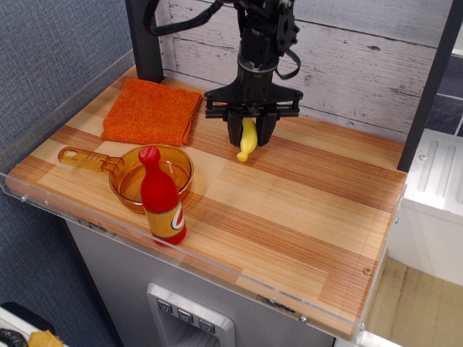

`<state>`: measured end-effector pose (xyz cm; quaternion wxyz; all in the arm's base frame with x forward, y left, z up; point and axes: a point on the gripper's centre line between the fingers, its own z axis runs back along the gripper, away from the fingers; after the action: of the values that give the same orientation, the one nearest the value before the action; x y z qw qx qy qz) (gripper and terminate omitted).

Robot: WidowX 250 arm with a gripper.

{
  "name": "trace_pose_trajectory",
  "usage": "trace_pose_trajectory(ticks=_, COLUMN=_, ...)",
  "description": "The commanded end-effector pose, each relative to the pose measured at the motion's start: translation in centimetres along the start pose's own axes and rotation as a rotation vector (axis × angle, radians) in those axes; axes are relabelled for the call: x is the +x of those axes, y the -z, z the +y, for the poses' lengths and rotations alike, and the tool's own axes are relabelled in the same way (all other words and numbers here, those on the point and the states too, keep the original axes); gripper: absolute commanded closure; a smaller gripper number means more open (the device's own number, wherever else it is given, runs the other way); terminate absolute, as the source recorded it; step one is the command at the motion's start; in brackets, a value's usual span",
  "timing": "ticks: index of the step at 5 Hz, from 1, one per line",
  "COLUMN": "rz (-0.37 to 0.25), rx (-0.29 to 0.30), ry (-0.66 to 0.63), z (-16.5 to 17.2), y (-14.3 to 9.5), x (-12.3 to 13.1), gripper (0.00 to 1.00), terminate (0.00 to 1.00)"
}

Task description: Place the banana next to the orange cloth

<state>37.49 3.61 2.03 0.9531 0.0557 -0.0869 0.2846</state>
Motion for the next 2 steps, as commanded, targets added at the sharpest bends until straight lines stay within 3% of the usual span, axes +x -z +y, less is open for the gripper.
trace_pose_trajectory(ticks=1, rz=-0.041, rx=-0.043, ry=0.028, z=1.0, y=-0.73, x=0.33, gripper=1.0, terminate=0.0)
trace_pose_trajectory(ticks=2, rz=-0.057, rx=-0.059, ry=0.076, z=0.97, y=-1.4, x=0.29, gripper=0.0, terminate=0.0)
